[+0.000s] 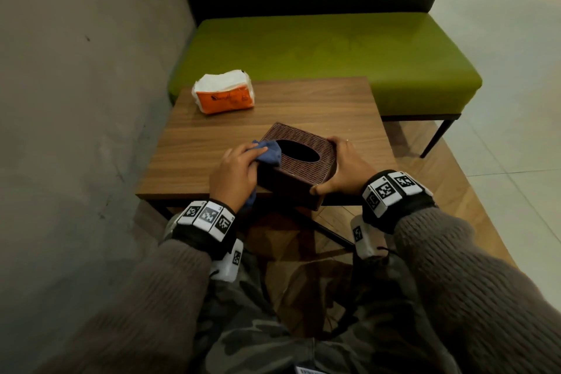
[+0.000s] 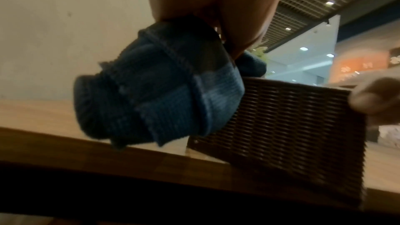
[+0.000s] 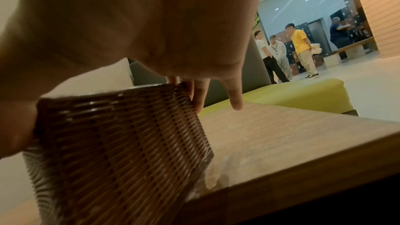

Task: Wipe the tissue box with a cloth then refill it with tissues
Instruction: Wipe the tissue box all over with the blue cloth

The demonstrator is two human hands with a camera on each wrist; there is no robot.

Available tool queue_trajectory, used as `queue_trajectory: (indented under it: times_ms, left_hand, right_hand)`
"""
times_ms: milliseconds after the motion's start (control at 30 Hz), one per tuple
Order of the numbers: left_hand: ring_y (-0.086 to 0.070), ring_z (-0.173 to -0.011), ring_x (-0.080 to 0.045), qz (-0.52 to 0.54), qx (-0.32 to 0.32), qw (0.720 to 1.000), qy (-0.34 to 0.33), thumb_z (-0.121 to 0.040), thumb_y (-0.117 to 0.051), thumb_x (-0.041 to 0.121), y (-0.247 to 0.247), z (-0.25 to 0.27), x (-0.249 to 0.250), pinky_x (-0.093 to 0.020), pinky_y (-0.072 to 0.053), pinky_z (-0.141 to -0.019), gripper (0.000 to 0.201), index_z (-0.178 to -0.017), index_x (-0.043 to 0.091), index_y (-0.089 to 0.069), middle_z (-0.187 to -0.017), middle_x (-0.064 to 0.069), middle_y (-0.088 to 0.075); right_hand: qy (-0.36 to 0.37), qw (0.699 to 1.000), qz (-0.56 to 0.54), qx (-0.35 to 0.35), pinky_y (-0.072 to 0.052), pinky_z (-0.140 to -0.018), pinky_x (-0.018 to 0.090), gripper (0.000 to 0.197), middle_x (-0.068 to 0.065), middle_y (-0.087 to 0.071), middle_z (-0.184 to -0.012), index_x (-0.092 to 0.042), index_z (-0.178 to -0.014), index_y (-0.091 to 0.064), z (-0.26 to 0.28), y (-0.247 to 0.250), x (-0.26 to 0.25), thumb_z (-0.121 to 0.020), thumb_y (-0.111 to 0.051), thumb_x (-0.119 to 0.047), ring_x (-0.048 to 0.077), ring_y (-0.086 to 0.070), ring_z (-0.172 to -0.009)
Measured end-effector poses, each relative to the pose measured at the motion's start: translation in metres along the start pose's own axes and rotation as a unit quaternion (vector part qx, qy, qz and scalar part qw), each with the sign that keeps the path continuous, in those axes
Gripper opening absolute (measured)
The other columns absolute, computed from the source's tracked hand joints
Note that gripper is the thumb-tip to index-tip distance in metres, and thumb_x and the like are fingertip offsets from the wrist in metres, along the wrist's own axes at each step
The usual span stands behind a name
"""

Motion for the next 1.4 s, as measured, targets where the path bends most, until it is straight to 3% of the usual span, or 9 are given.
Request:
queue_trajectory:
  times_ms: [200, 367, 567, 700, 833, 1000, 1200, 1333, 1400]
  left_hand:
    - [-0.059, -0.104, -0.024, 0.033, -0.027, 0.998, -0.043, -0.084, -0.056, 0.007, -0.001, 0.014, 0.014, -0.031, -0.045, -0.078, 0.034, -0.114, 0.019, -0.067, -0.117, -0.002, -0.062]
    - [-0.058, -0.107, -0.018, 0.063, -0.071, 0.993, -0.066, -0.082, -0.048, 0.018, -0.009, 0.026, 0.029, -0.031, -0.049, -0.08, 0.038, -0.115, 0.022, -0.067, -0.118, 0.003, -0.061]
    - [-0.056, -0.112, -0.014, 0.118, -0.12, 0.978, -0.121, -0.084, -0.05, 0.022, -0.015, 0.032, 0.042, -0.035, -0.049, -0.09, 0.036, -0.117, 0.024, -0.065, -0.12, 0.007, -0.061]
    - [-0.054, -0.117, -0.014, 0.149, -0.12, 0.976, -0.107, -0.084, -0.05, 0.011, -0.016, 0.021, 0.026, -0.038, -0.047, -0.096, 0.041, -0.121, 0.025, -0.062, -0.127, 0.006, -0.058]
    - [-0.056, -0.116, -0.019, 0.133, -0.08, 0.987, -0.029, -0.082, -0.043, 0.022, -0.017, 0.002, 0.016, -0.044, -0.048, -0.094, 0.042, -0.118, 0.019, -0.064, -0.127, 0.003, -0.059]
    - [-0.054, -0.118, -0.016, 0.125, -0.101, 0.983, -0.091, -0.081, -0.039, 0.027, -0.022, 0.024, 0.031, -0.037, -0.048, -0.093, 0.047, -0.12, 0.021, -0.064, -0.128, 0.004, -0.057]
    - [-0.055, -0.111, -0.018, 0.059, -0.137, 0.97, -0.191, -0.085, -0.043, 0.023, -0.011, 0.025, 0.027, -0.035, -0.046, -0.089, 0.041, -0.123, 0.026, -0.06, -0.128, 0.004, -0.058]
    - [-0.057, -0.107, -0.02, 0.043, -0.064, 0.993, -0.089, -0.081, -0.039, 0.026, 0.0, 0.014, 0.01, -0.04, -0.051, -0.084, 0.045, -0.118, 0.026, -0.064, -0.123, 0.004, -0.061]
    - [-0.056, -0.106, -0.017, 0.048, -0.049, 0.993, -0.094, -0.081, -0.041, 0.023, -0.005, 0.026, 0.023, -0.036, -0.051, -0.082, 0.044, -0.117, 0.025, -0.064, -0.123, 0.004, -0.061]
  right_hand:
    - [-0.051, 0.995, 0.077, 0.026, -0.015, -0.115, 0.062, 0.11, 0.001, -0.013, -0.16, -0.022, -0.154, -0.005, -0.002, 0.009, 0.008, -0.074, -0.079, -0.035, 0.026, -0.023, -0.145]
    - [-0.039, 0.98, -0.126, 0.151, -0.033, -0.109, 0.054, 0.07, 0.016, -0.043, -0.141, -0.007, -0.143, -0.036, -0.003, -0.015, -0.003, -0.085, -0.053, -0.041, 0.032, -0.042, -0.131]
    - [-0.104, 0.96, -0.126, 0.227, -0.029, -0.109, 0.046, 0.059, 0.017, -0.035, -0.147, -0.005, -0.143, -0.034, -0.016, -0.02, -0.014, -0.097, -0.051, -0.037, 0.035, -0.034, -0.135]
    - [-0.093, 0.969, -0.066, 0.221, -0.029, -0.11, 0.054, 0.058, 0.013, -0.028, -0.154, -0.01, -0.148, -0.029, -0.021, -0.028, -0.01, -0.099, -0.045, -0.037, 0.031, -0.029, -0.141]
    - [-0.11, 0.966, -0.068, 0.226, -0.028, -0.11, 0.056, 0.056, 0.009, -0.029, -0.154, -0.014, -0.148, -0.029, -0.021, -0.024, -0.008, -0.1, -0.041, -0.04, 0.028, -0.03, -0.141]
    - [-0.122, 0.976, -0.07, 0.165, -0.025, -0.111, 0.061, 0.072, 0.004, -0.032, -0.15, -0.022, -0.143, -0.031, -0.029, -0.015, -0.006, -0.086, -0.058, -0.057, 0.026, -0.029, -0.14]
    - [-0.101, 0.981, -0.057, 0.154, -0.036, -0.105, 0.055, 0.071, 0.008, -0.033, -0.143, -0.02, -0.142, -0.032, -0.028, -0.019, -0.013, -0.082, -0.065, -0.039, 0.032, -0.037, -0.132]
    - [-0.112, 0.981, -0.067, 0.146, -0.038, -0.104, 0.054, 0.068, 0.01, -0.033, -0.139, -0.021, -0.14, -0.032, -0.028, -0.021, -0.014, -0.083, -0.064, -0.04, 0.033, -0.04, -0.129]
    - [-0.111, 0.98, -0.065, 0.154, -0.039, -0.103, 0.054, 0.067, 0.01, -0.034, -0.138, -0.021, -0.14, -0.034, -0.027, -0.021, -0.015, -0.083, -0.064, -0.04, 0.033, -0.04, -0.129]
Point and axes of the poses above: each hand's wrist, its own z-axis away from the middle knuckle, its own y-axis out of the back of the hand, x = y × z, the point moved 4 cm from there along -z, towards the middle knuckle
